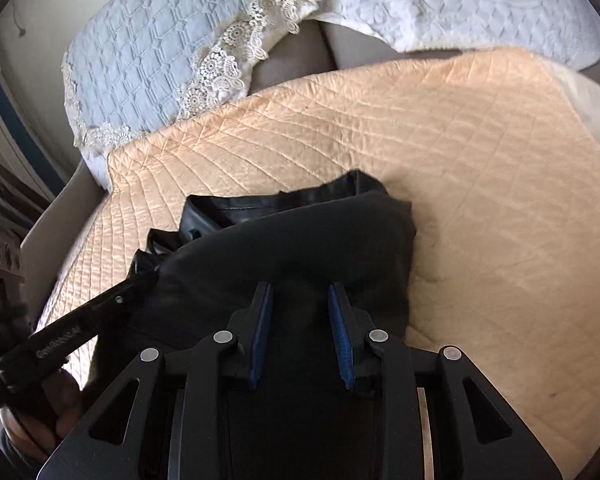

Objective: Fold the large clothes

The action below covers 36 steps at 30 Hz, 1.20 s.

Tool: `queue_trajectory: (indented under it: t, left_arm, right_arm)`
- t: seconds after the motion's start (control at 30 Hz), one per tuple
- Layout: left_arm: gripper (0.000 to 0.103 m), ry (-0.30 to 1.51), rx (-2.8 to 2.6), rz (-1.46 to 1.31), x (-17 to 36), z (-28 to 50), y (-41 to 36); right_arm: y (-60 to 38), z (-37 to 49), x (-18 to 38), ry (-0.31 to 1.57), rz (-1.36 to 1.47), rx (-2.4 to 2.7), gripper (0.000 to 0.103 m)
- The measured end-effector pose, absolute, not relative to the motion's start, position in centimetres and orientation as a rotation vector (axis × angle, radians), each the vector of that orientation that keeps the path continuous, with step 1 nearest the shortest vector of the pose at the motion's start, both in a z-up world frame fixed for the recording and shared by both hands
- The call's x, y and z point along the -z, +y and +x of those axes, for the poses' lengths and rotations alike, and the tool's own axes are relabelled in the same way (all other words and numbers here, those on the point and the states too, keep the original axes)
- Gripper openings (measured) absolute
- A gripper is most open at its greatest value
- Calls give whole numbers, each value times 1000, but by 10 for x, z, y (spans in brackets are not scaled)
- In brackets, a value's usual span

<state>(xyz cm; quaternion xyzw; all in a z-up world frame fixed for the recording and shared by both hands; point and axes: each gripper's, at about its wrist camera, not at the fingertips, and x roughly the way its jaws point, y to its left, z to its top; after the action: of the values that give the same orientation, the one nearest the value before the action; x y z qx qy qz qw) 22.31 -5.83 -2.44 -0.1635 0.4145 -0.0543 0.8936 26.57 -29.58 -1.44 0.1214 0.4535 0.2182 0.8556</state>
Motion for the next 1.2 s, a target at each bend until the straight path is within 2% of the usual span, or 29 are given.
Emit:
queue_trajectory:
  t: [0.4,0.53,0.73,0.87,0.93,1.2]
  left_arm:
    - [12,877,115,-345,31,234,-58]
    - [12,902,128,-358,22,235,-55]
    - [16,803,168,-284,-30,163,-50]
    - [16,872,142,-226,-8,123,-48]
    - [19,882,123,-228,6,110,-44]
    - [20,883,98,-173,-1,108,-46]
  right_arm:
    - [-295,269,27,947,267,-443,32]
    - [-300,262,11,961,219,-429,33]
    - [-307,190,-33,880,234,-506,33]
    - [-298,155,-16,946,197,-538,33]
    - [-292,147,1,965,165,-532,33]
    - [-290,143,-10,967,125,-501,33]
